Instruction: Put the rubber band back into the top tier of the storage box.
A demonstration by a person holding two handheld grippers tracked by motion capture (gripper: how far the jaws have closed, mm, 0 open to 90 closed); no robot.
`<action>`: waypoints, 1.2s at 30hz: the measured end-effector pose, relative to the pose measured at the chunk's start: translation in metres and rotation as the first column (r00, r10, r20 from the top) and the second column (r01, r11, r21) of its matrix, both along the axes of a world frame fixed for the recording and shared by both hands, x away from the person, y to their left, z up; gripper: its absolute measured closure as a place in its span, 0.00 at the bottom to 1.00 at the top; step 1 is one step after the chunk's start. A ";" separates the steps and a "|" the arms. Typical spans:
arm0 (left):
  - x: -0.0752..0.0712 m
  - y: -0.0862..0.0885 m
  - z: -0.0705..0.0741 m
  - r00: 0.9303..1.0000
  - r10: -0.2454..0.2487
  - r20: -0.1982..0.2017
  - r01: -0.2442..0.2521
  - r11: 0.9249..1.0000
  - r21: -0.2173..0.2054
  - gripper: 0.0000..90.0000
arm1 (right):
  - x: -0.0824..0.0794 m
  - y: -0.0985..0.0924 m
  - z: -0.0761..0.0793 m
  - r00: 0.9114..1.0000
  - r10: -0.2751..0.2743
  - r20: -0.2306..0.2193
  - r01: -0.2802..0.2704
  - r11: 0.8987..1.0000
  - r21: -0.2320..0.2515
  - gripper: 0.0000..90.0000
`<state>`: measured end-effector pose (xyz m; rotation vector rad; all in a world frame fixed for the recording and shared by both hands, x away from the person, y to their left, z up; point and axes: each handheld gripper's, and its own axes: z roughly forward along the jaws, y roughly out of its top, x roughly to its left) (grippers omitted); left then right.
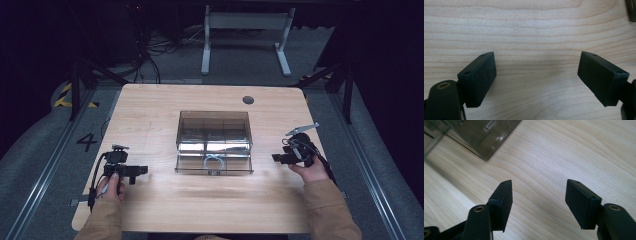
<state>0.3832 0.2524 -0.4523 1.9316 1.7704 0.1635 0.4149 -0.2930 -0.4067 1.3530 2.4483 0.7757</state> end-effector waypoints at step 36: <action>0.001 -0.001 -0.001 1.000 -0.009 0.005 0.009 1.000 -0.007 0.17 | -0.022 0.014 -0.038 0.996 0.071 0.056 -0.069 0.997 -0.023 0.41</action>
